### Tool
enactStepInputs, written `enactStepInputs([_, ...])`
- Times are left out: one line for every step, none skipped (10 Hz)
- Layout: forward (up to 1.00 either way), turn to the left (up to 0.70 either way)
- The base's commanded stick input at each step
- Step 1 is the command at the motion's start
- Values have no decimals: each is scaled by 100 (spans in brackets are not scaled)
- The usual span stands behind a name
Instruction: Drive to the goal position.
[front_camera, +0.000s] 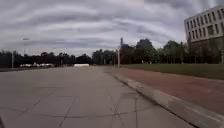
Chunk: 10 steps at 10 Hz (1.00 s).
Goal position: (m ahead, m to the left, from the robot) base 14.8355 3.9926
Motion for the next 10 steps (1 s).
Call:
enactStepInputs([70,0])
enactStepInputs([70,0])
enactStepInputs([59,0])
enactStepInputs([34,0])
enactStepInputs([12,0])
enactStepInputs([4,0])
enactStepInputs([63,0])
enactStepInputs([70,0])
enactStepInputs([70,0])
enactStepInputs([70,0])
